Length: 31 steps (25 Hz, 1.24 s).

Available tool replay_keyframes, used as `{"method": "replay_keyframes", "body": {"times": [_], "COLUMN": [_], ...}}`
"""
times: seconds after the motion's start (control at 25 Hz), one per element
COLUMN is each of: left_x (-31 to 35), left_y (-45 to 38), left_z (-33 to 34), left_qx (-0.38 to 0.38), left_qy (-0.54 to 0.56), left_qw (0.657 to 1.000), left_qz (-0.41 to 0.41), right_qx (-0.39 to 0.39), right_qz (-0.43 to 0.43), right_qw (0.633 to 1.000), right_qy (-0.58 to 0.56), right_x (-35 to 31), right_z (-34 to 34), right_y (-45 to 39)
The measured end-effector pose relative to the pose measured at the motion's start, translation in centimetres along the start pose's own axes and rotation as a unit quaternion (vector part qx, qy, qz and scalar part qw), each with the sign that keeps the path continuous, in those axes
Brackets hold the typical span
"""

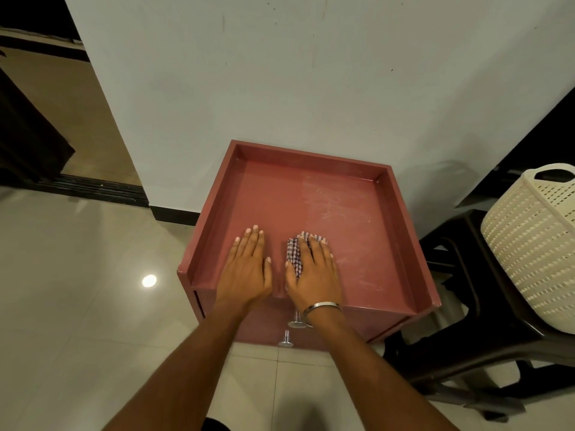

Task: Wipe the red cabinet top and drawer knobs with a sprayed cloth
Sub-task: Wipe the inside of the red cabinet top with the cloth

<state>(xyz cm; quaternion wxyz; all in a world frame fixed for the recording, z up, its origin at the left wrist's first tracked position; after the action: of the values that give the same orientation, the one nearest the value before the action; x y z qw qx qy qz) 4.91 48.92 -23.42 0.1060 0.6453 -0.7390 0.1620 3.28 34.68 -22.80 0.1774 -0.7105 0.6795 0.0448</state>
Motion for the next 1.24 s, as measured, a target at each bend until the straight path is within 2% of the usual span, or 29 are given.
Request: {"method": "replay_keyframes", "body": {"times": [0.08,0.28,0.48,0.64,0.8,0.92,1.04,1.24], "left_x": [0.5,0.4,0.4,0.3,0.6,0.7,0.7,0.4], "left_y": [0.0,-0.3,-0.6,-0.8,-0.8,-0.9,-0.8,-0.9], "left_z": [0.3,0.7,0.7,0.9,1.0,0.9,0.8,1.0], "left_qx": [0.003,0.004,0.005,0.012,0.019,0.024,0.018,0.019], "left_qy": [-0.006,0.014,0.021,0.002,-0.014,-0.025,-0.023,-0.018], "left_qw": [1.000,0.999,0.999,0.998,0.998,0.999,0.999,0.999], "left_qz": [-0.001,-0.033,-0.047,-0.057,-0.051,-0.035,-0.022,-0.027], "right_qx": [-0.003,0.000,-0.017,0.004,-0.023,-0.038,-0.038,-0.020], "right_qz": [0.024,0.051,0.011,0.043,0.052,0.028,0.011,0.084], "right_qw": [1.000,0.999,1.000,0.999,0.998,0.999,0.999,0.996], "right_qy": [0.006,-0.014,-0.007,0.020,0.016,0.002,0.009,0.033], "right_x": [1.3,-0.4,1.1,5.1,4.3,3.2,4.9,9.6], "right_z": [-0.4,0.1,-0.5,-2.0,-1.7,-1.3,-1.8,-3.7], "right_y": [0.3,0.4,0.8,1.6,1.2,1.1,1.6,2.4]}}
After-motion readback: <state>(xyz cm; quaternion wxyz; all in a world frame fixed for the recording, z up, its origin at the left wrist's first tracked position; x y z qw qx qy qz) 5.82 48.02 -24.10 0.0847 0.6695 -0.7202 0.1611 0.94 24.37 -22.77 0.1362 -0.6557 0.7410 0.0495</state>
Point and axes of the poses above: each hand's wrist, its own y-axis away from the middle knuckle, its own z-axis out of the palm, x = y × z, the point moved 4 cm from there along -y, towards the middle knuckle, and after that the axes turned 6 degrees about -z, right-handed, at the moved point
